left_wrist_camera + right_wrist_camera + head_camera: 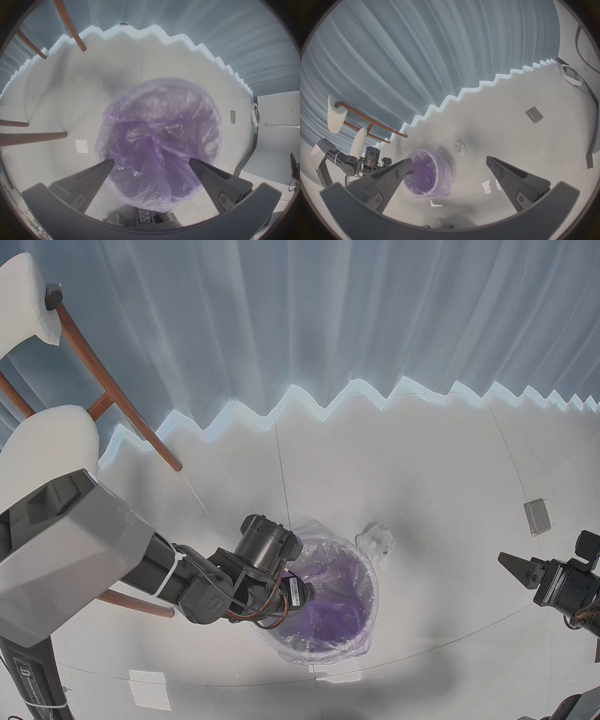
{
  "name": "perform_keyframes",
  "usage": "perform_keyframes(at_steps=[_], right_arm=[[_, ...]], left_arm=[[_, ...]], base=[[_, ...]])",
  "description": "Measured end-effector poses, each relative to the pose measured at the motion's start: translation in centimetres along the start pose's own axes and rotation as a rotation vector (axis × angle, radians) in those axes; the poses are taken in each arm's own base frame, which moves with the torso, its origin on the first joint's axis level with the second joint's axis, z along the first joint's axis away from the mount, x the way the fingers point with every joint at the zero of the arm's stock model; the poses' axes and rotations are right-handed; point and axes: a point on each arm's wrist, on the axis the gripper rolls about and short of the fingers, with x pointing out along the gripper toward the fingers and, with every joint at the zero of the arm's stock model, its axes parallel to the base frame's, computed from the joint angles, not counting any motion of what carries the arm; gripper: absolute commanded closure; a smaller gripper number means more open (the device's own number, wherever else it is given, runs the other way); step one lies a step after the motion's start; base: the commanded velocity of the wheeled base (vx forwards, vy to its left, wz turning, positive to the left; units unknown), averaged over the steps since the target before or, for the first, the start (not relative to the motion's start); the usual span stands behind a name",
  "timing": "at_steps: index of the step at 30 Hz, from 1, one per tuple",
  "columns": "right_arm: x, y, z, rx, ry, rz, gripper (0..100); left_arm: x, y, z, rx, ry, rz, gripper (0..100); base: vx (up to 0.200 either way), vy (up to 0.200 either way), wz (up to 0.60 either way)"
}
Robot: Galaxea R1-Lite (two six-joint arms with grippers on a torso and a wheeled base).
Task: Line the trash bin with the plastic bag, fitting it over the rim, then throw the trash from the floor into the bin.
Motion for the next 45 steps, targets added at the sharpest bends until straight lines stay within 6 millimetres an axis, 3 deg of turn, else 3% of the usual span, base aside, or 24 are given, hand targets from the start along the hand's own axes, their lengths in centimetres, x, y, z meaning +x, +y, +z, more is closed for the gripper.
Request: perform_keyframes(at_steps=[7,13,19,27,45], right_arm=[[0.0,0.0,0.0,0.003,-0.001,0.001,0],[0.0,0.0,0.1,0.005,-0.004,-0.002,0],[0.0,-0.1,0.1,0.006,-0.006,-0.005,0],[-0.1,-0.1,0.2,0.008,-0.011,-0.008,0],[-0.1,-0.4,0.2,0.015,-0.019,-0.021,0]], left_arm=[[-2.0,-0.8,1.5,-0.009,-0.051,-0.036,0],[-3.2,1.0,0.0,0.005,0.019,0.036,0],[-3.3,3.1,-0.1,-0.019,0.038,0.09,0],[-0.9,3.7,-0.9,-0.049,0.071,0.121,0],[4.5,1.3,-1.9,-0.191,0.062,0.145,0]], base=[[0.0,0.0,0.0],[0.0,0.0,0.0],[0.0,0.0,0.0],[0.0,0.0,0.0],[0.0,0.0,0.0]])
